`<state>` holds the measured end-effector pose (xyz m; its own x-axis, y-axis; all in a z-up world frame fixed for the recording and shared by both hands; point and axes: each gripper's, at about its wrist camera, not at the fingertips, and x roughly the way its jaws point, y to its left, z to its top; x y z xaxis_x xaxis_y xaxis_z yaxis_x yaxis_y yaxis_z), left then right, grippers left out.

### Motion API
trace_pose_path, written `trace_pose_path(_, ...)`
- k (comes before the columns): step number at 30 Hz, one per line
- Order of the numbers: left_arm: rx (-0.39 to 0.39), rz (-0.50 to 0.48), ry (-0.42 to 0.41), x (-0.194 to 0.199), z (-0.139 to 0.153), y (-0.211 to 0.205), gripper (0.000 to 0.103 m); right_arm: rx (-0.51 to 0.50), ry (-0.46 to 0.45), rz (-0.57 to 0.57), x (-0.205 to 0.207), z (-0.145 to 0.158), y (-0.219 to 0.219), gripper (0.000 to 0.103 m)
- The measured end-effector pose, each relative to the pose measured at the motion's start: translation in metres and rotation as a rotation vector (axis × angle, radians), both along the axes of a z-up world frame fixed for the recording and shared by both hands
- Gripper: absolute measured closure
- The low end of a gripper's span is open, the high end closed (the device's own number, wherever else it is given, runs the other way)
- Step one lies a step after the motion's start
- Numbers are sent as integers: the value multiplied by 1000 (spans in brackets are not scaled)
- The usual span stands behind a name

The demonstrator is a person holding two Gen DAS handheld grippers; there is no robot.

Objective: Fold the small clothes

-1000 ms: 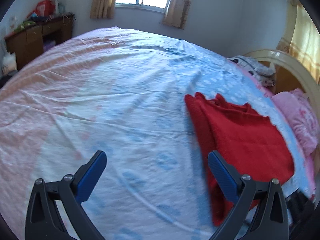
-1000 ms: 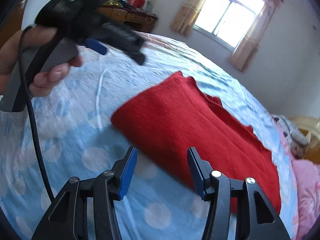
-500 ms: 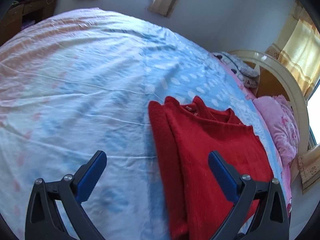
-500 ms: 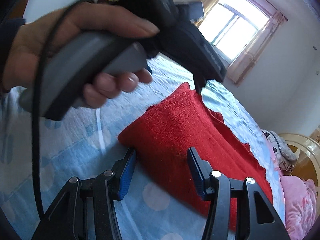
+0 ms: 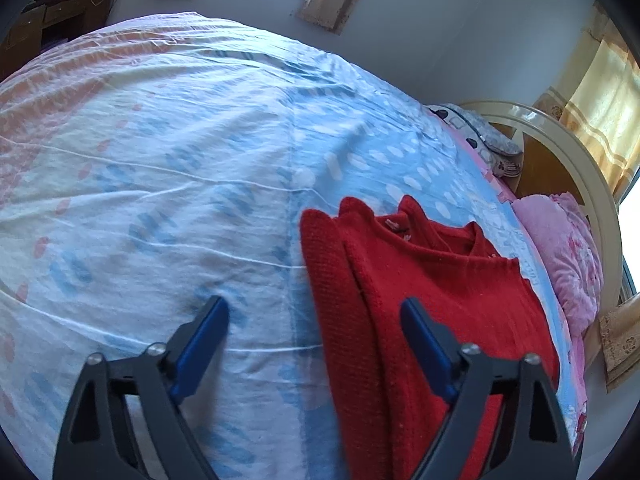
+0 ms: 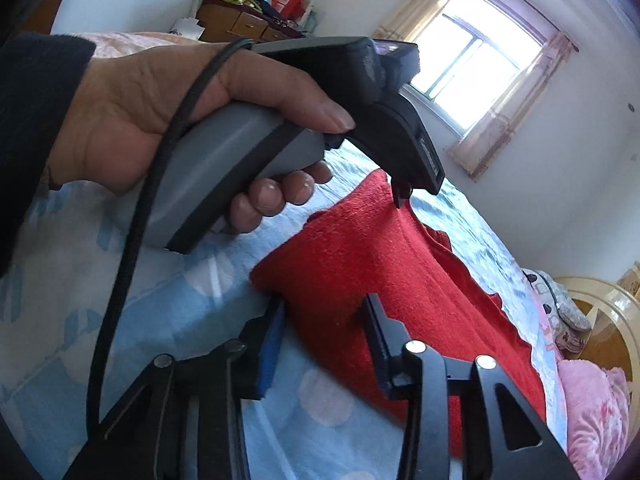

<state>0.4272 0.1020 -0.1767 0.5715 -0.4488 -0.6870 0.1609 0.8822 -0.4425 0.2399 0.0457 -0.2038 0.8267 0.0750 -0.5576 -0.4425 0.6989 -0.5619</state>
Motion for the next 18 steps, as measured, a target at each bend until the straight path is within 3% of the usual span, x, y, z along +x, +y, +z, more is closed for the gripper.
trace_pose_path(2,-13,-22,1,2,0,-3,37,1,17,5,0,1,1,70)
trace_pose_path(3,-14,-42,20,4,-2,-6,52,8,35,8,0,2,2,82)
trace_pose_path(5,12,-52,28,6,-2,-10,64,35,65,4,1,6,0,94)
trace_pose_path(6,-4,-70,37,7,-1,-12,83,49,72,5,1,8,-2,96)
trace_pose_path(18,-117,-21,125,10,9,-7,88,174,51,-26,-8,44,-35,97)
